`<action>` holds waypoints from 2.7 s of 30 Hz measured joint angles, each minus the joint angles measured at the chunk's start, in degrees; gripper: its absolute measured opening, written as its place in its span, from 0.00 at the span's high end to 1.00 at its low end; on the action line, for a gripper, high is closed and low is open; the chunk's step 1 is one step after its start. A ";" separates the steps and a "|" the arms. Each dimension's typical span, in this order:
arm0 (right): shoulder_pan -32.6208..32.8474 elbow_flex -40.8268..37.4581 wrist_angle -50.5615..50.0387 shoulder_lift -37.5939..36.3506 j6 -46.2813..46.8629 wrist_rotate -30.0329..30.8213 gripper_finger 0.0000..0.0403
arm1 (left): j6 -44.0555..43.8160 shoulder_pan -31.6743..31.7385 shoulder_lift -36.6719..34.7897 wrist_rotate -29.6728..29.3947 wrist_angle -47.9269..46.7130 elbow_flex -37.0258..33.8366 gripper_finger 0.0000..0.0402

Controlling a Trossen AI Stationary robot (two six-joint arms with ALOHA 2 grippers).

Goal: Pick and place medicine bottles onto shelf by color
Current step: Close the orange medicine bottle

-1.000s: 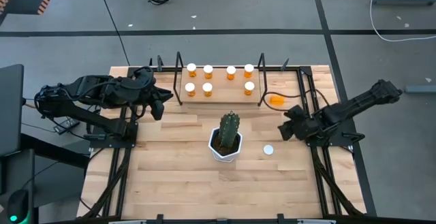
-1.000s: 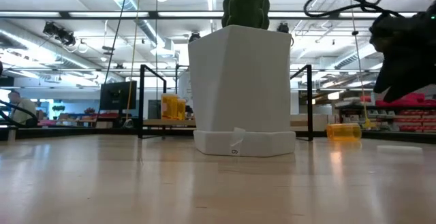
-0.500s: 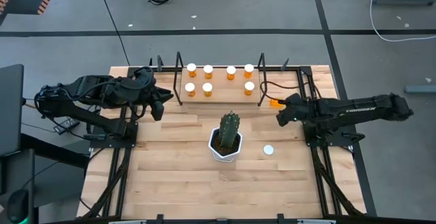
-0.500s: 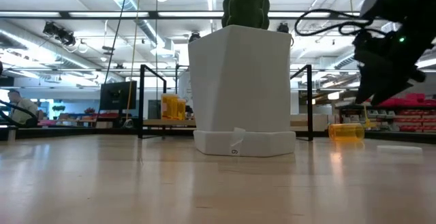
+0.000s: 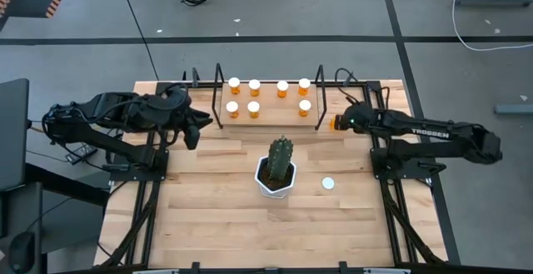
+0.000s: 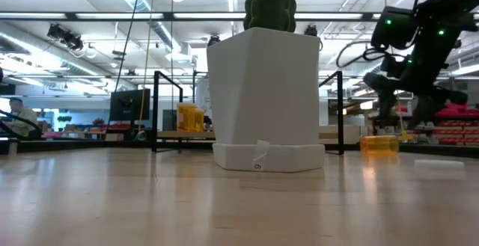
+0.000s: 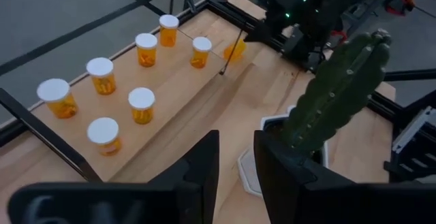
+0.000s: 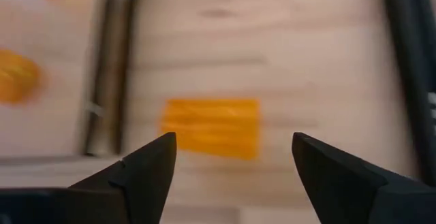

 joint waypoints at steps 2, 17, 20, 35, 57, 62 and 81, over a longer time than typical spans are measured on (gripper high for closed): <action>-1.33 0.00 4.48 -0.17 -0.65 -0.28 0.27 | -0.09 -0.66 0.00 0.02 0.00 0.00 0.75; -25.22 -7.80 20.42 0.37 -5.16 -25.59 0.30 | -1.21 -1.90 -0.01 0.25 0.01 0.00 0.74; -29.77 -8.46 20.64 0.37 -8.34 -31.39 0.30 | -1.89 -1.89 0.00 0.26 0.02 0.00 0.74; -43.23 -10.16 31.49 7.32 -17.52 -50.69 0.30 | -3.54 -1.87 -0.01 0.24 0.01 0.00 0.74; -43.06 -6.91 34.00 9.75 -21.48 -54.96 0.65 | -5.38 -1.86 0.00 0.24 0.00 0.00 0.74; -43.03 -6.91 28.93 10.29 -25.09 -53.93 0.85 | -5.31 -1.87 0.00 0.24 0.01 0.00 0.74; -36.96 6.52 6.49 9.68 -41.09 -49.47 0.97 | -5.57 -1.87 0.00 0.24 0.00 0.00 0.76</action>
